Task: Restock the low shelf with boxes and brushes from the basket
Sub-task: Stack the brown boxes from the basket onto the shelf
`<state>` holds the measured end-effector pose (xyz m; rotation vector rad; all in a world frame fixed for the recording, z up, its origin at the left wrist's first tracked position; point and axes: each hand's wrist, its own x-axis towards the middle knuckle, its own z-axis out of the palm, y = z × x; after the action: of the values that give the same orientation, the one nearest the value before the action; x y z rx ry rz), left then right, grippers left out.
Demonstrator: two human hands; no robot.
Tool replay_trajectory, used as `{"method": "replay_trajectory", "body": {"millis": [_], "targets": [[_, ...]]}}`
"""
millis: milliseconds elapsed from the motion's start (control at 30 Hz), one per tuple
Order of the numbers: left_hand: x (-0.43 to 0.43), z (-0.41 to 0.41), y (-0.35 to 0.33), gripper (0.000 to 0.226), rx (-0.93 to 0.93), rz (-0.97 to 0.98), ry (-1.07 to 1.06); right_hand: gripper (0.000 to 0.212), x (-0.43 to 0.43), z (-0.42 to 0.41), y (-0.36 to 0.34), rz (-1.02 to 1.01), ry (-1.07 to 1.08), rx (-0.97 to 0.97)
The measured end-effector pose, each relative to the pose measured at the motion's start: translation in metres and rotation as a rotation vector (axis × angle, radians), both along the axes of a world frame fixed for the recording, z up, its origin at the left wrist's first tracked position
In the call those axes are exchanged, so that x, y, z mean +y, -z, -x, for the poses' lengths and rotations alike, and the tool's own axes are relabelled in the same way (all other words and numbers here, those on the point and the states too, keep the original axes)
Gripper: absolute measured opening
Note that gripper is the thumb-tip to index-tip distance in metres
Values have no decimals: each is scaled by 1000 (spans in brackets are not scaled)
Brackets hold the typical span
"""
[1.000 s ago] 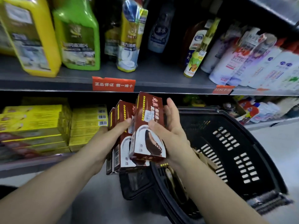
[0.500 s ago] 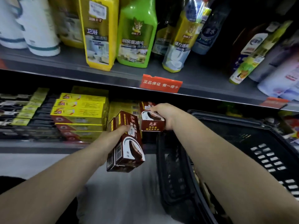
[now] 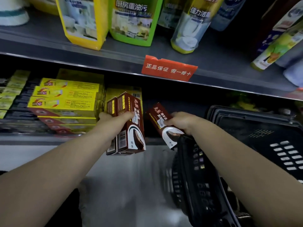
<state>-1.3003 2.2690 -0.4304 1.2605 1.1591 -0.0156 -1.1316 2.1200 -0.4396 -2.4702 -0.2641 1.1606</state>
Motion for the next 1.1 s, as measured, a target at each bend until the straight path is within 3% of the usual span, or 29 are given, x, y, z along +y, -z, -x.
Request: {"method": "replay_trajectory", "body": {"millis": [167,333,567,1100], "targets": [[3,-8,6,86,0,-1,-3,38,-32,2,-2,132,-121,4],[10,-13,10,75,-11,-50,15,42,-36,-5,-1,343,-417,-54],[18,-24,12,76,3,-39,-8,55,9,-49,57,281,-691,-296],[23,-26,17,73,7,-30,24,61,5,-40,81,154,-739,-219]]}}
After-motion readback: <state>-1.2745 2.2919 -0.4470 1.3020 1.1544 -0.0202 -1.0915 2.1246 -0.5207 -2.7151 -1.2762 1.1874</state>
